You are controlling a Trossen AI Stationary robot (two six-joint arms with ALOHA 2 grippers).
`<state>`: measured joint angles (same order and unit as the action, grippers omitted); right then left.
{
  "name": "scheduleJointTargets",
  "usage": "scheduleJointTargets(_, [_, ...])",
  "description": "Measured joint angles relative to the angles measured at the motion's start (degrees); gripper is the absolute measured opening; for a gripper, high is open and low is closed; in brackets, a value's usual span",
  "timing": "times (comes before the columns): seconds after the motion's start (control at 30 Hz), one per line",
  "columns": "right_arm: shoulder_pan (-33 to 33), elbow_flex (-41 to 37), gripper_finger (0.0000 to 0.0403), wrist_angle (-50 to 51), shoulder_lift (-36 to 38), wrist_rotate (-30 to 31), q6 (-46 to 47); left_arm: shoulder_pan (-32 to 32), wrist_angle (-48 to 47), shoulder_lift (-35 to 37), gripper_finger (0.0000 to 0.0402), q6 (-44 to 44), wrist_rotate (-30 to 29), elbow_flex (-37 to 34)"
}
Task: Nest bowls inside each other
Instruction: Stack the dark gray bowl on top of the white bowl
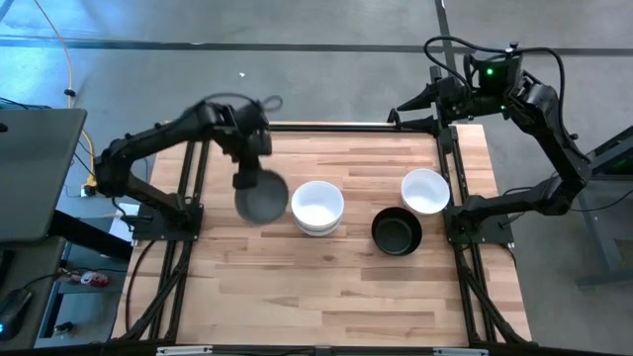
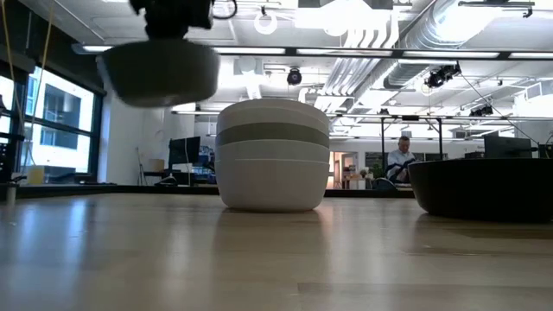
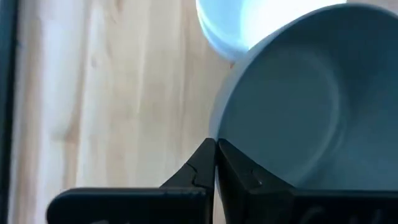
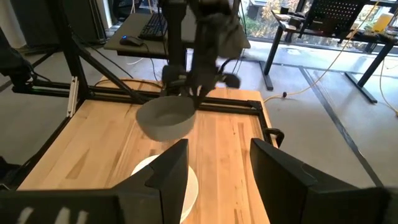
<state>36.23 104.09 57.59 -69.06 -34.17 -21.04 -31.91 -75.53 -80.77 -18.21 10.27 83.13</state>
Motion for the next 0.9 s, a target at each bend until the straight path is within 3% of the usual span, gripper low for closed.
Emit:
scheduleJointTargets(0.3, [0.0,0.0,0.0165,0.02,0.0,0.02,-0.02,-3.11,1.16,-7.08,0.0,1.55,1.36,12.28])
scheduleJointTargets(0.9, [0.0,0.0,0.0165,7.59,0.0,0.06,-1.8,-0.69,-4.57,-37.4,0.0,-4.31,8.52,38.97])
